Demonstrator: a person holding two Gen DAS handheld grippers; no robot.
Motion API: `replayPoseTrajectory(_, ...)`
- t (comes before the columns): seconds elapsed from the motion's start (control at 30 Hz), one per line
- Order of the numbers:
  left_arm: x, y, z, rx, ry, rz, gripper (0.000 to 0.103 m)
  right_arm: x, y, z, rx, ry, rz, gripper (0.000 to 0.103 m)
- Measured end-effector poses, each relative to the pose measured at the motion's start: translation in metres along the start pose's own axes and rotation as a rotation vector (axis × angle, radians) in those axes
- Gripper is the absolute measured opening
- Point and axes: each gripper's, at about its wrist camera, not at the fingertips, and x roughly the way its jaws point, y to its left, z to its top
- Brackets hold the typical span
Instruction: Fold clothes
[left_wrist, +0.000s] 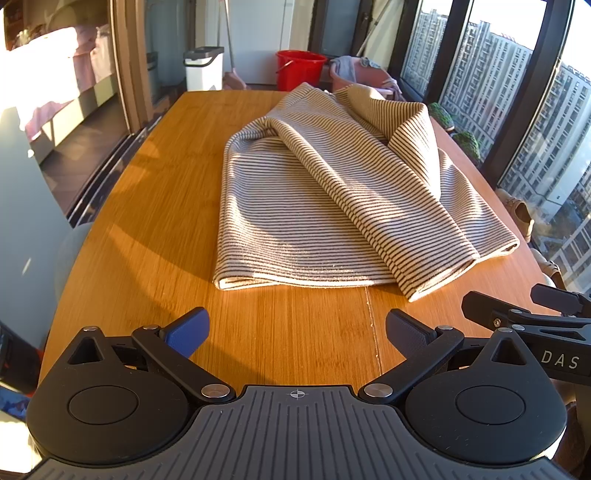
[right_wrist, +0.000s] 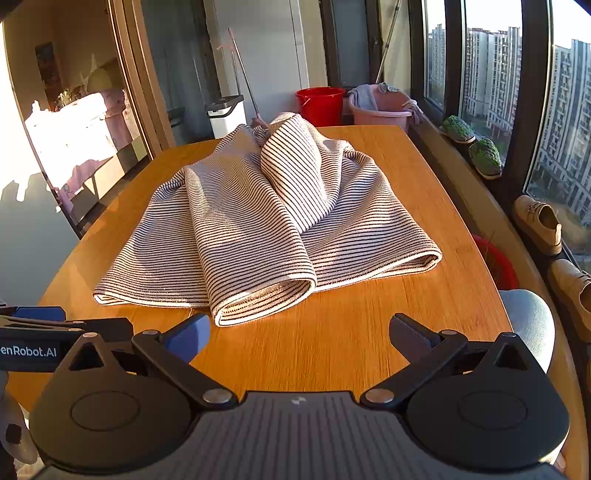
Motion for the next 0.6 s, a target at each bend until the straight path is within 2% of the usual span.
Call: replayPoseTrajectory(0.6,-0.0005,-0.0001,0.0014,-0.004,0.000,-0.002,0.103,-0.0030,0.0010,0.0017,0.000,-0.001,-0.002,0.103)
